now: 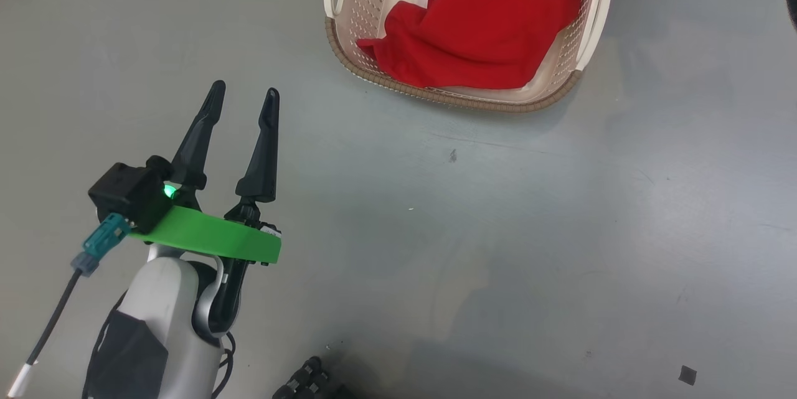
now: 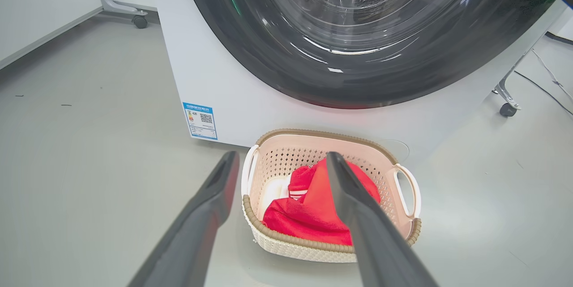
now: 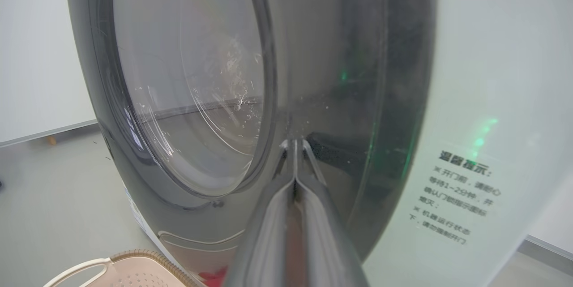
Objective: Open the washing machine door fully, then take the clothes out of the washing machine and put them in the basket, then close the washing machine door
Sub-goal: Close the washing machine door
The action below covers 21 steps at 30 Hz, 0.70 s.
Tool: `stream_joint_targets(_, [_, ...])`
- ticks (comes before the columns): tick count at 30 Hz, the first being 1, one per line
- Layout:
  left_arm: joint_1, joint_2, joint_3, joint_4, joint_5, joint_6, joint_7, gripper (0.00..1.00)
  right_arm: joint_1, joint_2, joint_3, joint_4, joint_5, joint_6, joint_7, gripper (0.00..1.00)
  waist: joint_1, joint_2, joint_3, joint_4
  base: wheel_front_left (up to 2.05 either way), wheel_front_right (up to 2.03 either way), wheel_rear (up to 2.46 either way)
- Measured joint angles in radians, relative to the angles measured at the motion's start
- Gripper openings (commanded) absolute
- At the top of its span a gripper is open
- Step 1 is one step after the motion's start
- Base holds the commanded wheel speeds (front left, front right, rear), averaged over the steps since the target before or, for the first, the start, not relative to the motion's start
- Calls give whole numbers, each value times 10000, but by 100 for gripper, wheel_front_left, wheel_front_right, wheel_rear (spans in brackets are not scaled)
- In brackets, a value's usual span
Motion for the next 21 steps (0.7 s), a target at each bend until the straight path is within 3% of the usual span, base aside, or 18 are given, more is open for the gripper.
stream_joint_targets(21, [-324, -58, -61, 307, -107, 0, 0, 100, -280, 173, -161, 583, -48, -169, -219, 0, 0, 0, 46, 147, 0, 0, 0])
